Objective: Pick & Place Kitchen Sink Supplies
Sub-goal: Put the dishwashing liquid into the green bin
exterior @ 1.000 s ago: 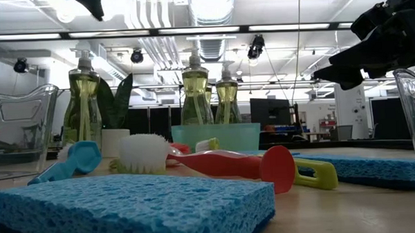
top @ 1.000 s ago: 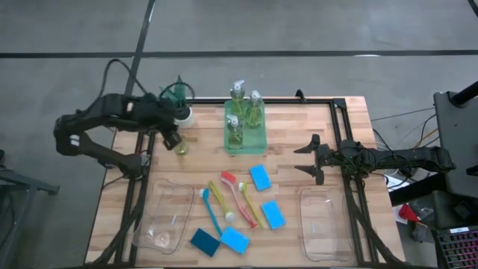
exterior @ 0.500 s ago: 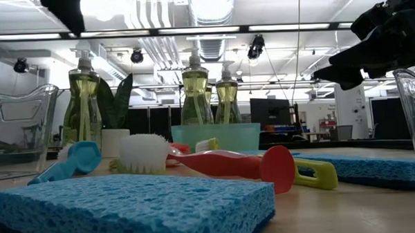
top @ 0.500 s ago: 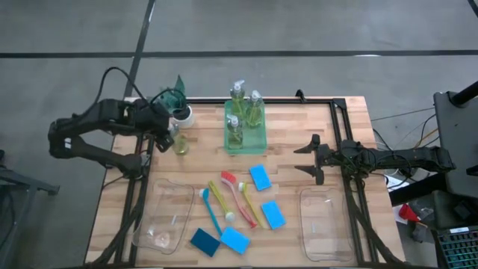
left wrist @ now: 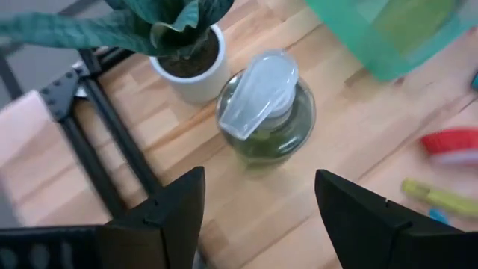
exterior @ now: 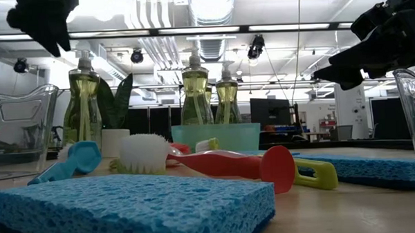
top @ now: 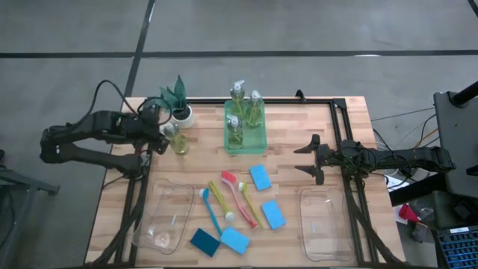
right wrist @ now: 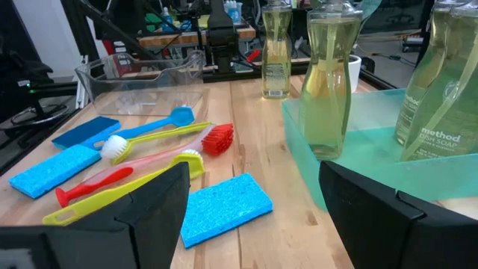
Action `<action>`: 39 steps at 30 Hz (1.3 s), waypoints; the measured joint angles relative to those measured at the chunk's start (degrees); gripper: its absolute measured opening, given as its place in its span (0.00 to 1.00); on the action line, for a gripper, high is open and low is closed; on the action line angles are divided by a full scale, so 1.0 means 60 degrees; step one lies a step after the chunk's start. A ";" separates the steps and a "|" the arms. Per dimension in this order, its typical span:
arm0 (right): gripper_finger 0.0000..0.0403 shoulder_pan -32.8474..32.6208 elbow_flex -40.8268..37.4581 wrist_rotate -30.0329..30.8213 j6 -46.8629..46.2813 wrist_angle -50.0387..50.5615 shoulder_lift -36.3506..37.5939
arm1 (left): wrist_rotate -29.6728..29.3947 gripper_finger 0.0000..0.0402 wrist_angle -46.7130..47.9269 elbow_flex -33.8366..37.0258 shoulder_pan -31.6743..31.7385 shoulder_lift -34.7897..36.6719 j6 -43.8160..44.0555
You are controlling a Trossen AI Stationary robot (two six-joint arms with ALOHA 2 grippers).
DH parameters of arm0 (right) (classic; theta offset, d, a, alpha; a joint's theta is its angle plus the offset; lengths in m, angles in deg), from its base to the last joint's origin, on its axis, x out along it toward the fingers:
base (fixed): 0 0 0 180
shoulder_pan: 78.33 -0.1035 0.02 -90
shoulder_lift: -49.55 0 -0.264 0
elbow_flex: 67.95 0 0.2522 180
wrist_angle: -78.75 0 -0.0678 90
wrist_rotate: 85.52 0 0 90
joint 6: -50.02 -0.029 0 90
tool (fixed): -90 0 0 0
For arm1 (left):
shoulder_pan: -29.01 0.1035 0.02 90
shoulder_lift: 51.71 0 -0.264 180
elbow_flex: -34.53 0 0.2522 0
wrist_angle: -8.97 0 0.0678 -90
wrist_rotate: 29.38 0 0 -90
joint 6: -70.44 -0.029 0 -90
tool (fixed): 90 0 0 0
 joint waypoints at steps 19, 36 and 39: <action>0.74 -0.0001 0.0000 0.0004 0.0000 0.0003 0.0004 | -0.0161 0.61 -0.2307 0.3572 -0.0989 0.1217 0.0696; 0.75 -0.0001 0.0000 0.0000 0.0011 0.0003 0.0000 | -0.2518 0.61 -0.3367 0.4825 -0.2106 0.1540 0.1581; 0.76 -0.0001 0.0000 0.0003 0.0017 0.0001 0.0000 | -0.2917 0.61 -0.3447 0.4828 -0.2106 0.1540 0.1746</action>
